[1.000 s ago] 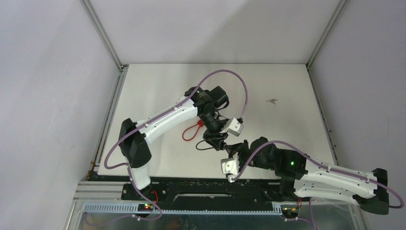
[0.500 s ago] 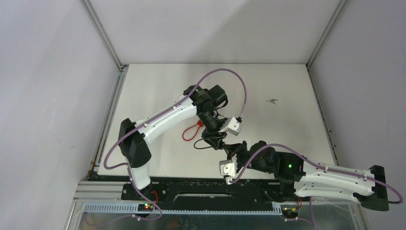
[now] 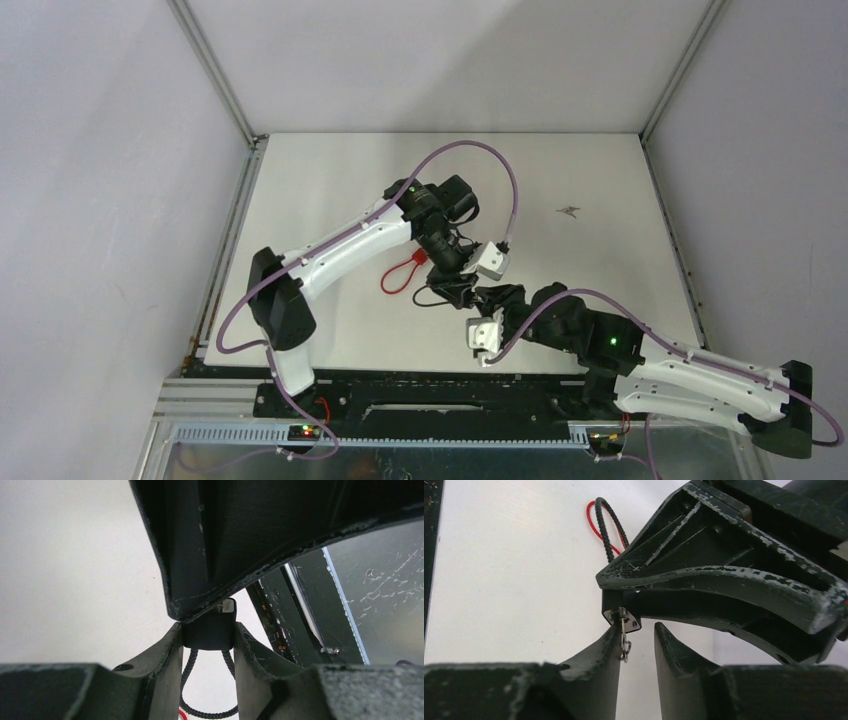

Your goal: Unlock with the key

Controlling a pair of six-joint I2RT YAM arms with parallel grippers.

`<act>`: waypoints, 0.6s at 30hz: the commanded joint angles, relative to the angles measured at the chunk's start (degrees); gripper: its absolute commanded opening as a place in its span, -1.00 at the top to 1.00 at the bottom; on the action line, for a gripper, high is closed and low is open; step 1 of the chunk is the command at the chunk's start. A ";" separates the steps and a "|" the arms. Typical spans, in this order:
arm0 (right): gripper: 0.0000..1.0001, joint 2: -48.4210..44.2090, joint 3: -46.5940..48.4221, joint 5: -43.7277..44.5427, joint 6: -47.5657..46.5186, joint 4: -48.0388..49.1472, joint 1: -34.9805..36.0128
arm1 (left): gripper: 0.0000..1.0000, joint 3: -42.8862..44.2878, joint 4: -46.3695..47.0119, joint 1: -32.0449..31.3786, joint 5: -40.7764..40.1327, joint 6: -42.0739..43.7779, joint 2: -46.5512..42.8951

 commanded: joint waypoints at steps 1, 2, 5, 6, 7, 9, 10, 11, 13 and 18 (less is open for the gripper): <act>0.27 -0.65 2.06 -1.83 0.76 -1.85 -1.57 | 1.00 2.26 3.71 -0.76 9.51 -0.28 -2.99; 0.21 -0.96 2.35 -2.39 0.99 -2.64 -1.83 | 1.00 2.15 4.06 -0.53 9.34 -0.60 -2.90; 0.14 -1.93 2.96 -2.76 1.68 -4.20 -2.75 | 1.00 2.03 4.80 0.00 8.97 -1.45 -2.57; 0.12 -2.16 3.00 -3.99 1.69 -4.66 -2.96 | 1.00 2.08 4.97 0.14 8.89 -1.59 -2.46; 0.09 -2.46 3.07 -4.70 1.76 -5.29 -3.14 | 1.00 2.12 5.11 0.27 8.76 -1.82 -2.36; 0.06 -2.93 3.58 -6.33 2.26 -6.89 -3.66 | 1.00 2.12 5.49 0.56 8.58 -2.23 -2.22; 0.05 -3.13 3.88 -7.38 2.64 -8.02 -3.96 | 1.00 2.12 5.66 0.61 8.66 -2.49 -2.13; 0.04 -3.16 4.28 -8.42 2.85 -8.92 -4.14 | 1.00 2.17 5.88 0.78 8.49 -2.69 -2.04; 0.04 -3.17 4.97 -9.96 3.28 -10.23 -4.26 | 1.00 2.34 6.06 0.96 8.49 -3.00 -1.83; 0.04 -4.54 5.10 -9.07 3.71 -9.38 -4.99 | 1.00 2.32 6.22 1.18 8.28 -3.22 -1.81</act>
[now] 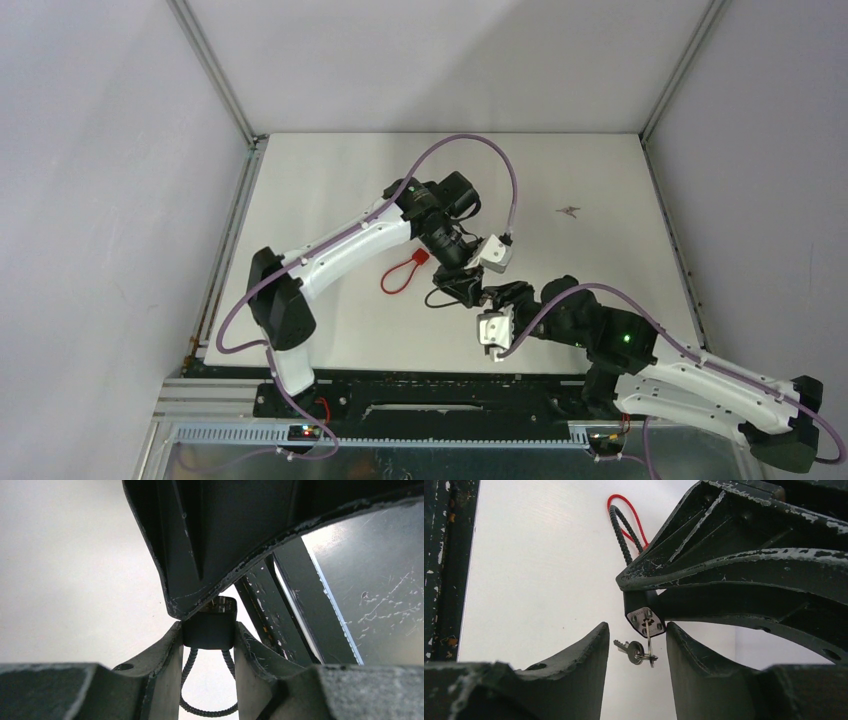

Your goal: Unlock with the key

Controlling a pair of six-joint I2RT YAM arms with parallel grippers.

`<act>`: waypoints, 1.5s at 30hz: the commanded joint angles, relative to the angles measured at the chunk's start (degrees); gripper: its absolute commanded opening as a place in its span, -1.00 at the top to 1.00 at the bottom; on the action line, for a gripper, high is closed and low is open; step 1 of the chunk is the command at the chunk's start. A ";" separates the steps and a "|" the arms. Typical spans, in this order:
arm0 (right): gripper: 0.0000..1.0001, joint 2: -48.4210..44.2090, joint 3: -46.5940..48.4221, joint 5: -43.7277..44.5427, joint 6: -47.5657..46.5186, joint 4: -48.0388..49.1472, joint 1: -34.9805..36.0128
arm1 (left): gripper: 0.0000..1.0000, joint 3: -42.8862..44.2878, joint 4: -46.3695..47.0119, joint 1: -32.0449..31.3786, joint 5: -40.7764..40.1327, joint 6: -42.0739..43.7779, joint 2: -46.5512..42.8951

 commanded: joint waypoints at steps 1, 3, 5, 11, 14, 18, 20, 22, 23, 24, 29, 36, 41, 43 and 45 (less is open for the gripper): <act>0.05 -1.82 2.68 -1.88 1.70 -1.11 -0.91 | 1.00 2.18 2.20 0.57 2.66 -1.18 -1.81; 0.06 -2.51 3.56 -2.09 1.79 -1.90 -1.76 | 1.00 1.90 2.35 0.58 2.64 -1.20 -1.76; 0.06 -3.48 4.14 -2.91 1.98 -2.71 -2.65 | 1.00 1.54 2.70 0.57 2.53 -1.35 -1.92; 0.06 -6.20 4.21 -4.38 1.97 -3.85 -5.34 | 1.00 1.16 3.00 0.56 2.09 -1.75 -2.08; 0.06 -6.50 4.21 -4.40 1.56 -4.27 -5.74 | 1.00 1.10 3.12 0.62 2.18 -1.87 -2.07; 0.11 -6.19 4.21 -3.58 1.17 -3.97 -5.78 | 1.00 1.16 3.08 0.57 2.32 -1.96 -2.08; 0.15 -6.19 4.21 -3.53 0.84 -3.91 -5.71 | 1.00 1.16 3.12 0.62 2.32 -1.94 -1.99; 0.22 -5.87 4.21 -3.30 0.50 -3.84 -5.57 | 1.00 1.23 3.11 0.58 2.33 -2.01 -1.93; 0.25 -5.68 4.21 -3.08 0.36 -3.71 -5.35 | 1.00 1.24 3.11 0.58 2.40 -2.01 -1.90; 0.28 -5.58 4.21 -2.82 0.28 -3.57 -5.10 | 1.00 1.24 3.08 0.58 2.42 -2.02 -1.80; 0.39 -4.50 4.21 -1.61 -0.27 -2.80 -4.00 | 1.00 1.33 3.02 0.58 2.42 -2.14 -1.81; 0.41 -3.37 4.21 -0.13 -0.52 -1.68 -3.38 | 1.00 1.24 3.06 0.56 2.44 -2.18 -1.96; 0.46 -2.99 4.21 0.84 -0.67 -1.11 -3.17 | 1.00 1.23 3.09 0.56 2.51 -2.31 -1.95; 0.50 -2.91 4.21 1.25 -0.78 -0.93 -2.98 | 1.00 1.24 3.18 0.52 2.49 -2.37 -2.06; 0.54 -2.86 4.21 1.53 -0.88 -0.84 -2.88 | 1.00 1.24 3.22 0.52 2.36 -2.49 -2.01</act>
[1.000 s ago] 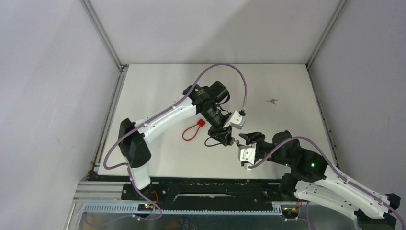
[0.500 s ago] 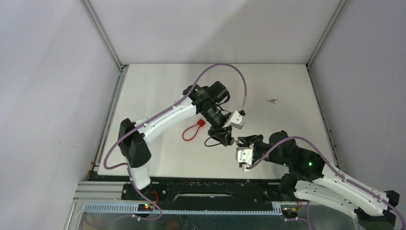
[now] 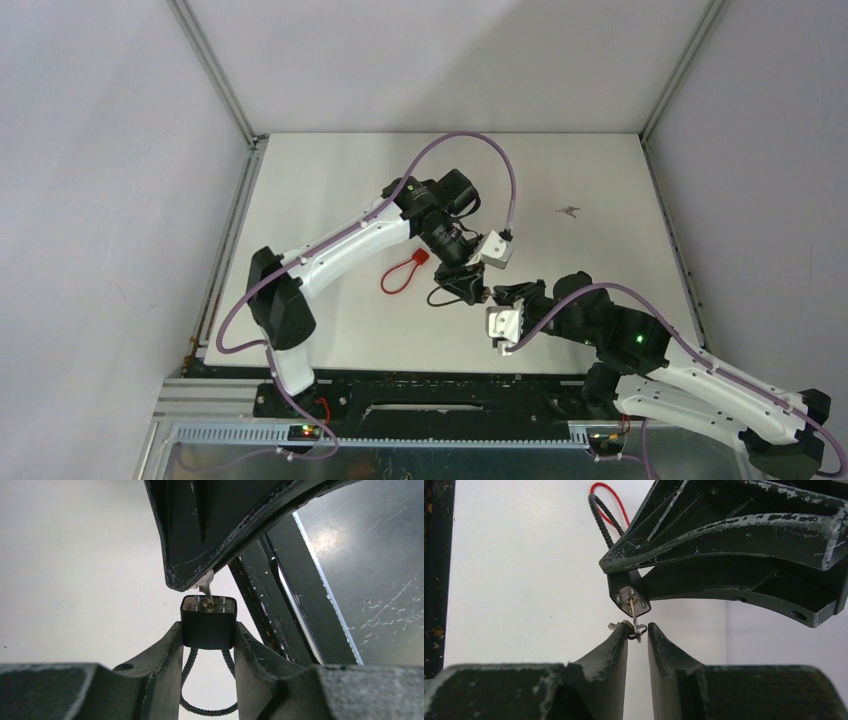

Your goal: Unlock with the key

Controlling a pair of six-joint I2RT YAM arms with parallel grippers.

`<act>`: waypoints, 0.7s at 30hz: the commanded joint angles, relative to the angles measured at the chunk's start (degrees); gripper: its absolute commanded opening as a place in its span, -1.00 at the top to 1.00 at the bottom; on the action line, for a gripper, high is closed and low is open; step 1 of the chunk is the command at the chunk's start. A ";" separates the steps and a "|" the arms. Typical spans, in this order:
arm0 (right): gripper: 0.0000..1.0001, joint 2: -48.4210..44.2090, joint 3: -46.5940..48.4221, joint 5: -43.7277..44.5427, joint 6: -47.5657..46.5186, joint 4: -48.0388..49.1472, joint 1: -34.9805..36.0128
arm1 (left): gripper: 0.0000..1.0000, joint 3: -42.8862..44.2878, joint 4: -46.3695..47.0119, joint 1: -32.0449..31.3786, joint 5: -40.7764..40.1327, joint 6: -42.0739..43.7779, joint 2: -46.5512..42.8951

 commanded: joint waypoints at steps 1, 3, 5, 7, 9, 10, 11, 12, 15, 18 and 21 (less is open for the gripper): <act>0.56 0.13 2.31 1.52 -0.41 2.81 0.56 | 1.00 1.24 1.27 0.24 2.04 -0.89 -1.99; 0.60 0.20 2.31 1.84 -0.53 2.86 0.69 | 1.00 1.24 1.27 0.25 1.97 -0.98 -1.99; 0.65 0.27 2.31 2.05 -0.70 2.92 0.97 | 1.00 1.24 1.39 0.20 2.03 -1.09 -1.89; 0.72 0.50 2.31 2.34 -0.93 2.94 1.21 | 1.00 1.23 1.38 0.21 2.05 -1.24 -1.87; 0.77 0.64 2.31 2.91 -1.19 3.01 1.54 | 1.00 1.11 1.44 0.25 2.04 -1.28 -1.88; 0.80 0.64 2.31 3.15 -1.30 3.03 1.72 | 1.00 1.11 1.53 0.25 2.12 -1.35 -1.83; 0.83 0.60 2.28 3.38 -1.39 3.03 1.83 | 1.00 1.14 1.51 0.25 2.09 -1.50 -1.82; 0.88 0.56 2.30 3.64 -1.46 3.11 2.12 | 1.00 1.18 1.60 0.23 2.25 -1.64 -1.89; 1.00 0.64 2.28 3.73 -1.87 3.08 3.04 | 1.00 1.20 1.91 0.34 2.47 -2.39 -1.55; 1.00 0.77 2.31 5.99 -2.56 2.81 4.31 | 1.00 1.24 2.63 0.53 2.63 -3.57 -1.24; 1.00 1.18 2.26 8.02 -3.64 2.73 6.22 | 1.00 1.53 3.12 0.93 3.34 -5.17 -0.88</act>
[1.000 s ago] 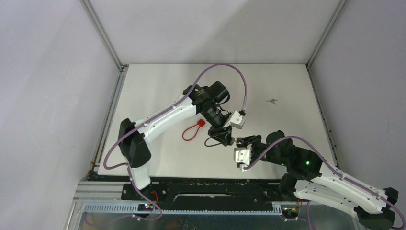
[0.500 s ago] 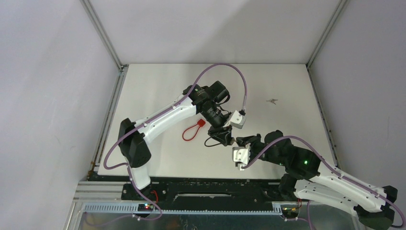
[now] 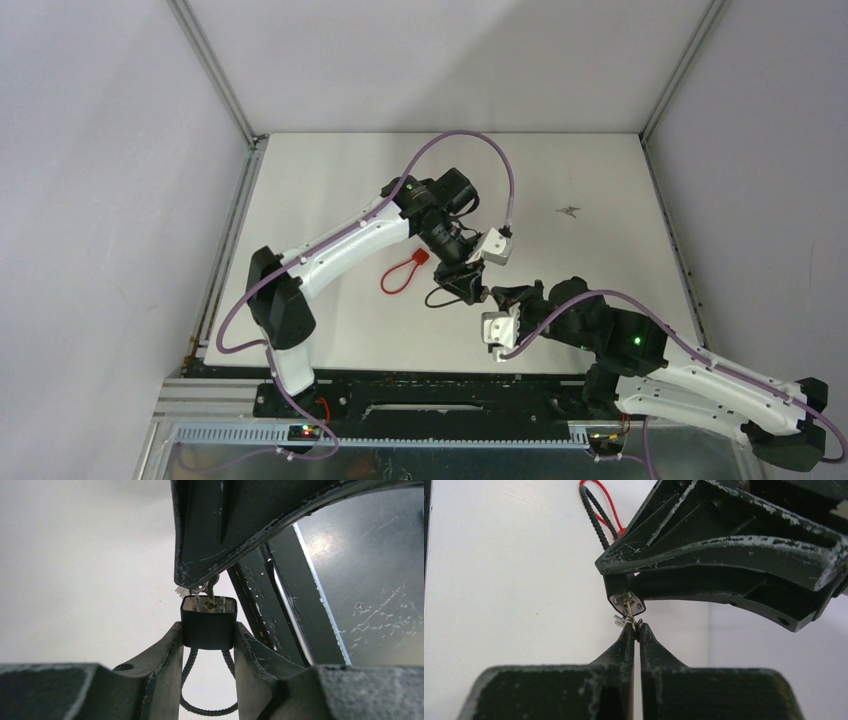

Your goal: Unlock with the key

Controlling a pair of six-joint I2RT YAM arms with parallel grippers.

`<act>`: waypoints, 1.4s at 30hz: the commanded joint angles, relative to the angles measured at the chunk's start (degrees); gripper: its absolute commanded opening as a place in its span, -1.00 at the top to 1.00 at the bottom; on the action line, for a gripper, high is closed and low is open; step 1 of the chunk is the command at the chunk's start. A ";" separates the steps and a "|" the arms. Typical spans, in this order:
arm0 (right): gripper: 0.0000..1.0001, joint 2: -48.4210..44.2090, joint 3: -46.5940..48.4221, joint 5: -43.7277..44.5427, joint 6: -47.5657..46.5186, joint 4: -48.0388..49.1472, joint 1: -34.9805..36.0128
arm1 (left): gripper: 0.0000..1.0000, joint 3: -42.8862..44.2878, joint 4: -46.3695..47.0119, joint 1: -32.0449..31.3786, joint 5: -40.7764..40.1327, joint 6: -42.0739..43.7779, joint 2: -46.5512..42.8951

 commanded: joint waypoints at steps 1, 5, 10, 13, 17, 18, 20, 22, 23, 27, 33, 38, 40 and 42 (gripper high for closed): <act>1.00 0.79 1.92 3.50 -1.95 2.04 3.11 | 1.00 1.65 3.23 0.77 3.67 -3.27 -0.73; 1.00 1.75 -0.07 7.60 -3.74 4.78 5.98 | 1.00 1.90 3.78 1.19 4.23 -4.90 -0.66; 1.00 2.15 -1.56 7.05 -2.89 7.48 6.84 | 1.00 1.97 4.56 1.40 4.76 -6.17 -0.52; 1.00 2.76 -2.27 6.22 -2.07 8.09 7.06 | 1.00 2.74 4.04 1.45 5.96 -6.18 -0.09; 1.00 3.25 -3.45 5.53 -1.68 8.96 7.06 | 1.00 3.41 2.65 1.50 8.38 -3.94 -0.32; 1.00 3.42 -3.84 5.57 -1.78 9.50 7.02 | 1.00 3.39 1.21 1.54 9.23 -2.37 -0.53; 1.00 3.65 -4.94 5.75 -2.39 10.68 6.49 | 1.00 3.35 0.58 1.48 10.23 -1.19 -0.88; 1.00 3.51 -5.41 5.27 -2.15 11.37 6.04 | 1.00 3.35 0.49 1.47 10.77 -1.14 -1.30; 1.00 3.49 -5.43 5.06 -1.73 11.59 5.97 | 1.00 3.35 0.59 1.51 11.10 -1.28 -1.43; 1.00 4.56 -5.43 5.25 -0.94 12.19 6.68 | 1.00 4.02 0.31 1.46 12.74 -1.82 -1.38; 1.00 7.20 -6.04 5.58 -0.03 13.35 8.06 | 1.00 4.46 0.16 1.60 14.93 -2.03 -1.81; 1.00 9.26 -6.04 6.37 0.41 13.68 9.81 | 1.00 5.66 -0.20 2.59 16.79 -2.66 -1.31; 1.00 9.87 -6.09 6.94 0.78 14.13 10.48 | 1.00 5.30 0.63 3.23 17.29 -3.48 -1.73; 1.00 10.82 -6.04 8.30 1.17 15.20 11.22 | 1.00 4.49 3.06 3.70 17.36 -5.53 -2.34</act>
